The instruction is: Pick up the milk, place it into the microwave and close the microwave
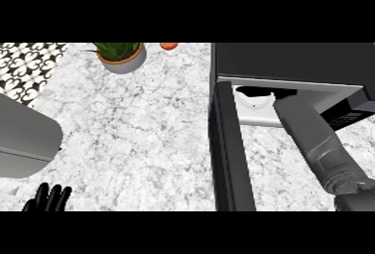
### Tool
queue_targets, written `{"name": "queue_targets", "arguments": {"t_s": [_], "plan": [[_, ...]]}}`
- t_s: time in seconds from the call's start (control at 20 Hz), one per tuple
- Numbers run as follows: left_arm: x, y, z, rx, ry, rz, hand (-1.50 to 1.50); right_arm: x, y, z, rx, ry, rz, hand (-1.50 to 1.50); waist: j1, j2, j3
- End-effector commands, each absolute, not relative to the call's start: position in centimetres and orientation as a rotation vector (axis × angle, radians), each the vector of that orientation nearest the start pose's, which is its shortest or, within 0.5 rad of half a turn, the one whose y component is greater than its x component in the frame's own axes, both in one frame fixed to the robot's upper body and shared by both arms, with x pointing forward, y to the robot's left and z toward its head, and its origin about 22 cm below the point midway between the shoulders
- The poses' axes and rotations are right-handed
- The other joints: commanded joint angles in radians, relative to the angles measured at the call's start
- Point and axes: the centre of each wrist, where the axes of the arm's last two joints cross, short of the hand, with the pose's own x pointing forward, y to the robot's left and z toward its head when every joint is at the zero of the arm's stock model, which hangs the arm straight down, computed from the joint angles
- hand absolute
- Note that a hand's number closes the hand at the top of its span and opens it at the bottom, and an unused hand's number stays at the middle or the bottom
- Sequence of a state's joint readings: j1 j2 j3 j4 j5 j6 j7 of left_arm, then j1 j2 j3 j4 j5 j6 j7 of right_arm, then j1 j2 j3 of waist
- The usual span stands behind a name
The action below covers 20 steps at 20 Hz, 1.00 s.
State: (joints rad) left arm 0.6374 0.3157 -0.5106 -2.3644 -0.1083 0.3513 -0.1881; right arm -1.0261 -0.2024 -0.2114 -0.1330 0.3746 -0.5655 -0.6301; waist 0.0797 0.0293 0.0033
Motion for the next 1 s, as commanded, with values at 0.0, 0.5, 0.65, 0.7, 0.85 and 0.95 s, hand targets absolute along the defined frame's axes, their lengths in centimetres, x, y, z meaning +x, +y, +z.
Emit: {"name": "queue_targets", "arguments": {"t_s": [0.0,0.5,0.65,0.7,0.85,0.95], "plan": [[7.8,19.8,8.8,0.084,-1.896,-0.076,-1.5,42.3,-23.8,0.4,-0.769,-1.805,0.388,-1.5,-0.01,-0.003,-0.001],[6.9,18.4,9.8,0.072,-1.911,-0.057,-1.5,43.2,-27.7,3.5,-0.82,-1.879,0.309,-1.5,-0.017,-0.005,0.001],[7.3,19.5,8.1,0.101,-1.879,-0.077,-1.5,42.9,-27.1,2.6,-0.782,-1.874,0.303,-1.5,-0.024,-0.011,-0.001],[6.8,19.0,9.8,0.074,-1.893,-0.068,-1.5,43.3,-29.1,4.2,-0.774,-1.859,0.3,-1.5,-0.021,-0.008,0.0],[7.2,18.9,9.6,0.097,-1.907,-0.069,-1.5,42.4,-28.9,2.4,-0.637,-1.89,0.282,-1.5,-0.026,-0.007,0.0],[7.4,18.1,9.4,0.097,-1.88,-0.05,-1.5,42.8,-28.4,2.9,-0.617,-1.891,0.306,-1.5,-0.04,-0.013,-0.001]]}}
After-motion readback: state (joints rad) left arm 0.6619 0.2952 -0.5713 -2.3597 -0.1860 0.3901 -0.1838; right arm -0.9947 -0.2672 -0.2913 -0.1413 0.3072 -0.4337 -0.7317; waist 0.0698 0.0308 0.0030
